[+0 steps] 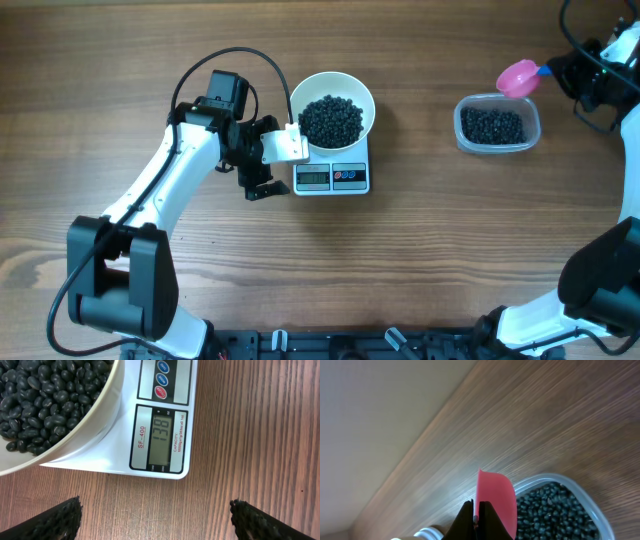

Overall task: Scoop item into bowl and weigh 150g on scale
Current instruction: 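Carry the empty scoop back right to the bean tub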

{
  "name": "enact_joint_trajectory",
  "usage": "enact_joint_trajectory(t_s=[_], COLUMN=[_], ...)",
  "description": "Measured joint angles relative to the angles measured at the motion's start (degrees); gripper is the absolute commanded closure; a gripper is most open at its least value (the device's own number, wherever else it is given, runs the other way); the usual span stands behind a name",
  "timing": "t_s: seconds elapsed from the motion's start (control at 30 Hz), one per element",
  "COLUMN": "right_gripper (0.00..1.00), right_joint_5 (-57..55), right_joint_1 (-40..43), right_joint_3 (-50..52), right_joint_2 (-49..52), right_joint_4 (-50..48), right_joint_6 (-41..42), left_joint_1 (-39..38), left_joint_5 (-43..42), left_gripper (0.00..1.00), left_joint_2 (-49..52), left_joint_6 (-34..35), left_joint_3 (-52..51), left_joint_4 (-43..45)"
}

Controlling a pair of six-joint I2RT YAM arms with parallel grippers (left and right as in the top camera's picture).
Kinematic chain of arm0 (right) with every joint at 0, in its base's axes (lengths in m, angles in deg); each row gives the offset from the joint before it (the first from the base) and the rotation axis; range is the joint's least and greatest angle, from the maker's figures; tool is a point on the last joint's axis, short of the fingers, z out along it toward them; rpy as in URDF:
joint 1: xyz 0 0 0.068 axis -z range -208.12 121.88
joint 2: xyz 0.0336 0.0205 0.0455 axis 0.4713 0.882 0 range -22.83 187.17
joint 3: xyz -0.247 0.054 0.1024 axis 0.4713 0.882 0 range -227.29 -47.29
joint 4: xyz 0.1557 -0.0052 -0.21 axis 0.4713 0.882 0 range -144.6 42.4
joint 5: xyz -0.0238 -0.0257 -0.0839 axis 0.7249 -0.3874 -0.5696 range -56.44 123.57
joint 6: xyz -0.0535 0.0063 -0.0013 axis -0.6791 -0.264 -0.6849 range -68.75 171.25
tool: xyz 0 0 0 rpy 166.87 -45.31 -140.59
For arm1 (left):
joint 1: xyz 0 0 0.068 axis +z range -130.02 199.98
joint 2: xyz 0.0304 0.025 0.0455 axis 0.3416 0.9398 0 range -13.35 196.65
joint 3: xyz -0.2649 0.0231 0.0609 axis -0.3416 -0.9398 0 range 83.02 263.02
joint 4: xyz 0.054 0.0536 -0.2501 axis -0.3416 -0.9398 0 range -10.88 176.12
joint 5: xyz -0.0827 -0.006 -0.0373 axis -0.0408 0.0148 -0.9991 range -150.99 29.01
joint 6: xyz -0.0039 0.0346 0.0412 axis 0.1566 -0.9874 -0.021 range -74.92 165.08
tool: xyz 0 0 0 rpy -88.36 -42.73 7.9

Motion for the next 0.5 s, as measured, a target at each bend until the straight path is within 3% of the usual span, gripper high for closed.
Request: enact_joint_trajectory(t_s=[0.5], right_gripper=[0.96], right_joint_5=[-1.01], right_joint_1=[-0.5], right_joint_3=[0.0], right_joint_2=[0.0], right_joint_4=[0.44], right_joint_6=[-0.24], left_joint_1=[0.0], left_joint_5=[0.0], left_gripper=[0.0], left_joint_2=[0.0], left_joint_6=[0.0], left_joint_3=[0.0], left_joint_4=[0.0])
